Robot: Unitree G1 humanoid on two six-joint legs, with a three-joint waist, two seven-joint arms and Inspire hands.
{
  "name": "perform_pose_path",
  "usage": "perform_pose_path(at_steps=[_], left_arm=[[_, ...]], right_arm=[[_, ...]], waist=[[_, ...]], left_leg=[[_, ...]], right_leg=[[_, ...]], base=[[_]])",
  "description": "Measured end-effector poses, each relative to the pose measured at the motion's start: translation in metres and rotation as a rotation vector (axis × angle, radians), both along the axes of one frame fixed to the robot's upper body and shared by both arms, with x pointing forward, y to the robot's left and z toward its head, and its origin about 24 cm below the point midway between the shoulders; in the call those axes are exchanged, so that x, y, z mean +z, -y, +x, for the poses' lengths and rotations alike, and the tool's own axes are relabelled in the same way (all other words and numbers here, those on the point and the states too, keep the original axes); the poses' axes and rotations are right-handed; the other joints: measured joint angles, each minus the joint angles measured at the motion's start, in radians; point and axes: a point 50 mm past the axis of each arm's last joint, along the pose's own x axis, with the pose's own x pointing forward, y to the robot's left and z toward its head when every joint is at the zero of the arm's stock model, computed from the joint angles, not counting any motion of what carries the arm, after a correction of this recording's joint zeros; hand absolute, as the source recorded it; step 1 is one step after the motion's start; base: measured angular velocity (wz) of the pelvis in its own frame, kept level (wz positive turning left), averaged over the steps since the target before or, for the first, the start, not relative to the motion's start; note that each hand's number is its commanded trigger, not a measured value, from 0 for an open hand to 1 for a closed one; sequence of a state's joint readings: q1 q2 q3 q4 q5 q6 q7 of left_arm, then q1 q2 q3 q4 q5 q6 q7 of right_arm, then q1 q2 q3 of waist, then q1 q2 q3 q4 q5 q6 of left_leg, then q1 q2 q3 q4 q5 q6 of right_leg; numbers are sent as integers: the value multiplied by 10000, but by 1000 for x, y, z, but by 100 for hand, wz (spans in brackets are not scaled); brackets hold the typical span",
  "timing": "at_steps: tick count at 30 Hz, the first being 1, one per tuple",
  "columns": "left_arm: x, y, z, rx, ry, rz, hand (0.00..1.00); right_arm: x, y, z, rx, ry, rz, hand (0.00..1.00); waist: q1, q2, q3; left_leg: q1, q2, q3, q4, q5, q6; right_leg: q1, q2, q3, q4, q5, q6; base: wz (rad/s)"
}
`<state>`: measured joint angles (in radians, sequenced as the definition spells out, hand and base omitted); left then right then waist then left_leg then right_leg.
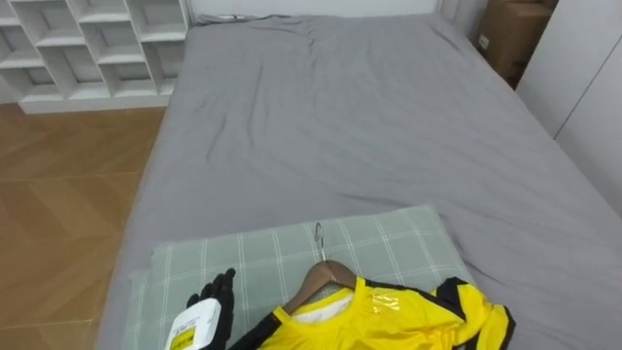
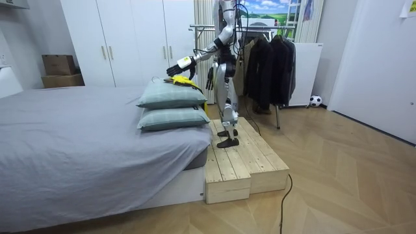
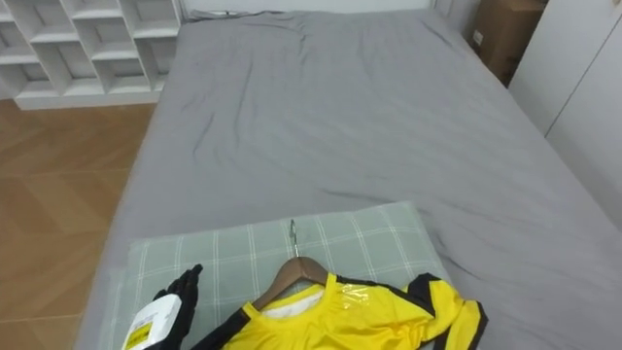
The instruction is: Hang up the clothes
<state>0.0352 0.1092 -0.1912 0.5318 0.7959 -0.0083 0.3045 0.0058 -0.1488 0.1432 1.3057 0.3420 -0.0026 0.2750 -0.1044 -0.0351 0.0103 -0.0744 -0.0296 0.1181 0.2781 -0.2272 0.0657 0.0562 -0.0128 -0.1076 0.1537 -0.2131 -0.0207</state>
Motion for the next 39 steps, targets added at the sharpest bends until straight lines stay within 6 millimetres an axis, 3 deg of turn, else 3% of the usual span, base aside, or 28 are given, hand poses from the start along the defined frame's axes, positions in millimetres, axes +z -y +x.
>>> perform_pose_path(at_steps=[9, 20, 28, 39], left_arm=[[6, 5, 13, -271, 333, -127, 0], [15, 8, 35, -374, 755, -5, 0], [24, 16, 50, -19, 1233, -799, 0], [11, 30, 42, -501, 515, -1042, 0]], right_arm=[[0, -1, 2, 143, 100, -50, 0], [0, 0, 6, 189, 58, -366, 0], [1, -3, 16, 262, 63, -462, 0], [1, -5, 21, 703, -10, -712, 0]], waist=[[-29, -110, 9], [-49, -93, 0], [-412, -75, 1], [-346, 13, 71]], left_leg=[[-116, 15, 72, -7, 1, -1], [-405, 10, 24, 6, 5, -5], [-895, 5, -127, 269, 5, -5], [-863, 4, -161, 215, 6, -6]], right_leg=[[-144, -8, 67, -3, 0, 0], [-400, -1, 36, -10, 0, 0], [-692, -6, -191, 0, 1, 1], [-683, -11, -259, -9, 1, 0]], base=[[-1], [0], [7], [0]])
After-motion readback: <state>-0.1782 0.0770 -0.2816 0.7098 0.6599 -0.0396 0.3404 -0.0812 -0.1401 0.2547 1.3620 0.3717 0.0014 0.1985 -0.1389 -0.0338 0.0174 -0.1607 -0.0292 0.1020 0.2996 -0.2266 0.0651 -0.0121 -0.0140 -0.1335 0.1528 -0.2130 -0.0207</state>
